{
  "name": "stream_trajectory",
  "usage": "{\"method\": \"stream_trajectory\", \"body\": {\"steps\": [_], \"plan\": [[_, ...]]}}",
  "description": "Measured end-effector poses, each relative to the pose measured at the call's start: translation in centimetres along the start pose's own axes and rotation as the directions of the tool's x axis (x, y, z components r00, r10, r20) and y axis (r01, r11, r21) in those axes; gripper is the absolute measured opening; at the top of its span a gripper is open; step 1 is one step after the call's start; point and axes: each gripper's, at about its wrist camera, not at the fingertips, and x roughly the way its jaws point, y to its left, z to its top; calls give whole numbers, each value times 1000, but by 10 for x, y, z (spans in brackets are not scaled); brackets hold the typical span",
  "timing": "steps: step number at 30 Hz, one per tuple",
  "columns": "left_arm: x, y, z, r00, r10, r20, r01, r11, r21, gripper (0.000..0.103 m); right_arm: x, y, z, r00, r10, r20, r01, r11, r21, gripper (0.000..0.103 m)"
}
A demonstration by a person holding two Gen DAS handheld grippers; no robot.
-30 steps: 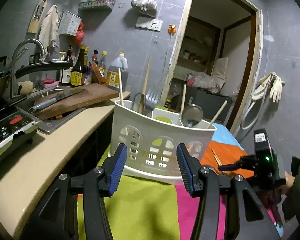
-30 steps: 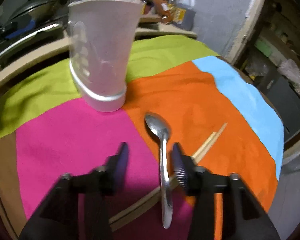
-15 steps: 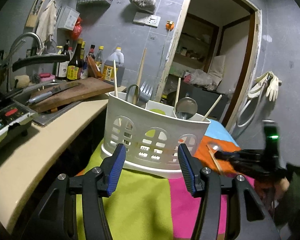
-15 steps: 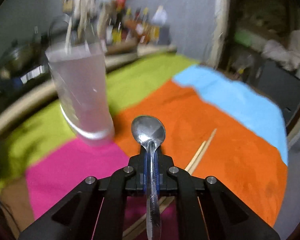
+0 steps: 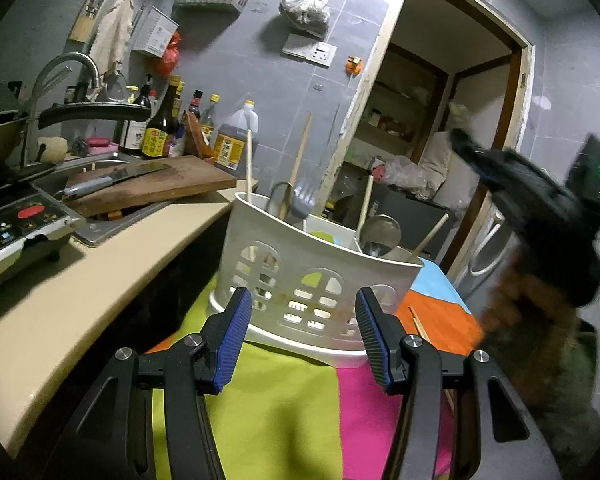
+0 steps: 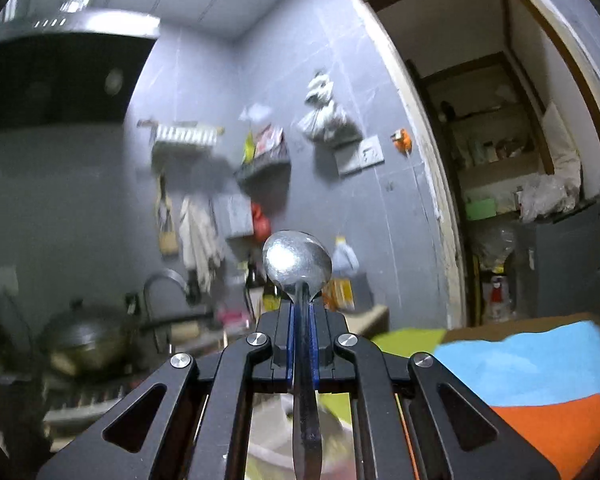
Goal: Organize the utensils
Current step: 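Lift the spoon with the right tool and lower it into the basket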
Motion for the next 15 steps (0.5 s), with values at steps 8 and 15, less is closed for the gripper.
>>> {"method": "stream_trajectory", "body": {"steps": [8,15], "plan": [[-5,11,1,1000,13,26,-13,1000,-25,48,32,5,-33,992,-120,49,122,992,-21,5],[-3,17,1,1000,4,20,-3,999,-47,48,30,17,-46,974,-199,107,212,968,-136,6]]}}
